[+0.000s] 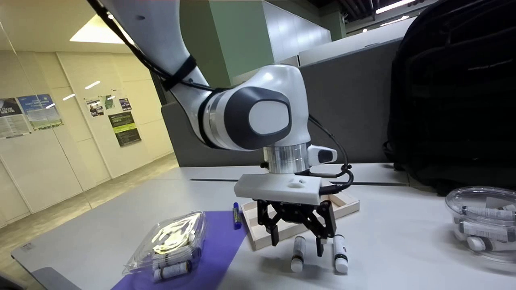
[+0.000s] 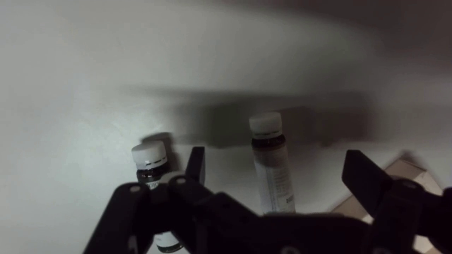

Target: Pick up one bottle from the table and put it on the tray

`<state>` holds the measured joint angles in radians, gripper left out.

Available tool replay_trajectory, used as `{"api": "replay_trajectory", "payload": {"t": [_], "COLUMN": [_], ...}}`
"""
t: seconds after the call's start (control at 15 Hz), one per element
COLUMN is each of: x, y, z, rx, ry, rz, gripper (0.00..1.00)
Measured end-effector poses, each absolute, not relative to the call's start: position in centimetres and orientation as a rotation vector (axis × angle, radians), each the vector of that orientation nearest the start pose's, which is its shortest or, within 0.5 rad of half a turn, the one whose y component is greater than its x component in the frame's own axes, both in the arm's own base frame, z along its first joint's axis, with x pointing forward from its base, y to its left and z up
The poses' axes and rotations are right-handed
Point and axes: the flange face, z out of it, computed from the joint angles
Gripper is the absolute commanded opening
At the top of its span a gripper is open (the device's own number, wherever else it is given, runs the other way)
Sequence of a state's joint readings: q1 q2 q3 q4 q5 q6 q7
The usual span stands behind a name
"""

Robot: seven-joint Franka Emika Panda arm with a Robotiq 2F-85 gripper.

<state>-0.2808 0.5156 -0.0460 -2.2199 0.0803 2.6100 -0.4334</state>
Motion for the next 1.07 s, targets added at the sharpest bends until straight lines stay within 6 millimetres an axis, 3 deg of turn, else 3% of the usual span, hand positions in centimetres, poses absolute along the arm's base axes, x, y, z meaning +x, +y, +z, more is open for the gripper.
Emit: {"api": "replay_trajectory", "payload": {"t": [0.13,0.8,1.07], "x": [50.4,51.6,52.0], "y": [-17.4,-17.3,-16.7], "z": [12.7,11.6,12.0], "rx": [-3.078,-3.078,-3.072], "ry": [-0.062,-0.077,-0.102], "rz": [0.172,0.17,0.154], "gripper": [0.7,0.03,0.07]}}
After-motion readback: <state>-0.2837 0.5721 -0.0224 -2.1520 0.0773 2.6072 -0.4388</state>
